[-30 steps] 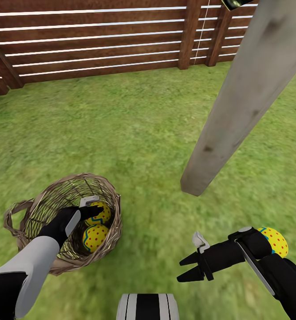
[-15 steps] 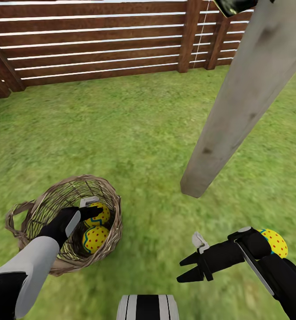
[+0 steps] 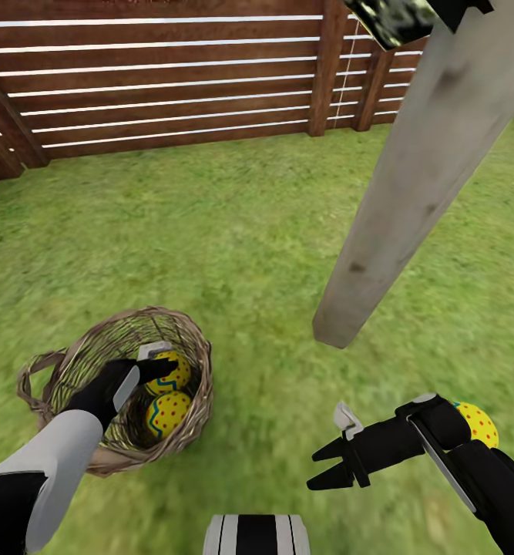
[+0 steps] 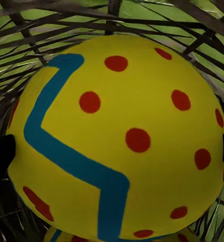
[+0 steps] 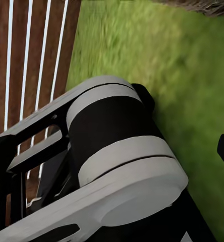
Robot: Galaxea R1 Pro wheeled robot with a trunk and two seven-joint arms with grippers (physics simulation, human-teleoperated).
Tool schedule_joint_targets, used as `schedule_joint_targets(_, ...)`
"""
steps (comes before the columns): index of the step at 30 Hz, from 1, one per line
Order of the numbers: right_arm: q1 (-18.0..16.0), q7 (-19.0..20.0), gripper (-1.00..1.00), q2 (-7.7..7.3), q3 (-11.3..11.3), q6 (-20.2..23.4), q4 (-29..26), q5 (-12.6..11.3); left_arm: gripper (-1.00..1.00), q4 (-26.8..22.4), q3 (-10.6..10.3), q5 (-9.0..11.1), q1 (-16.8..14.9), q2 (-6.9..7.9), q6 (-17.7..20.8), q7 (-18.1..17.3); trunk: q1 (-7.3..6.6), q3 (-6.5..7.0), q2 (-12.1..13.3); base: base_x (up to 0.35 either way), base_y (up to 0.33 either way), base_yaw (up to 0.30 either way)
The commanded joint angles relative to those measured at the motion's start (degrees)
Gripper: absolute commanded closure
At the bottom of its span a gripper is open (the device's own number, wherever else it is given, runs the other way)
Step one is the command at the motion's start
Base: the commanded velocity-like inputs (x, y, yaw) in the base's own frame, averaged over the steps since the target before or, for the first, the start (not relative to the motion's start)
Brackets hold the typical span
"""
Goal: Take the three Easter eggs out of the wicker basket on the lawn in the garden, then place them on the lawn next to a single tree (choose any tree) so that all three eggs are next to the same tree and none are left in the basket.
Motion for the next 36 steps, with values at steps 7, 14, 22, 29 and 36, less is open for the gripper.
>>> schedule_joint_targets(7,-0.04,-0.08,-1.0,-0.05,0.09,0.58,-0.01,-0.3,1.0,0.11,0.07,0.27,-0.01,0.27,0.42,0.09,-0.19,1.52,0.08,0.0,0.0,0.0)
schedule_joint_targets(14,-0.04,-0.08,-1.0,-0.05,0.09,0.58,-0.01,-0.3,1.0,0.48,0.12,0.31,-0.01,0.78,1.23,3.15,-0.37,3.07,0.17,0.0,0.0,0.0)
schedule_joint_targets(22,-0.04,-0.08,-1.0,-0.05,0.09,0.58,-0.01,-0.3,1.0,0.47,0.08,0.27,0.07,0.8,3.04,3.26,-0.57,4.84,0.28,0.0,0.0,0.0)
schedule_joint_targets(29,-0.04,-0.13,-1.0,-0.02,0.15,0.58,0.04,-0.32,1.0,0.55,0.12,0.27,0.08,0.8,5.22,4.09,-0.76,6.39,0.37,0.0,0.0,0.0)
schedule_joint_targets(36,-0.04,-0.16,-1.0,0.01,0.18,0.58,0.07,-0.44,1.0,0.3,0.19,0.34,0.06,1.05,9.86,5.66,-0.94,7.94,0.47,0.0,0.0,0.0)
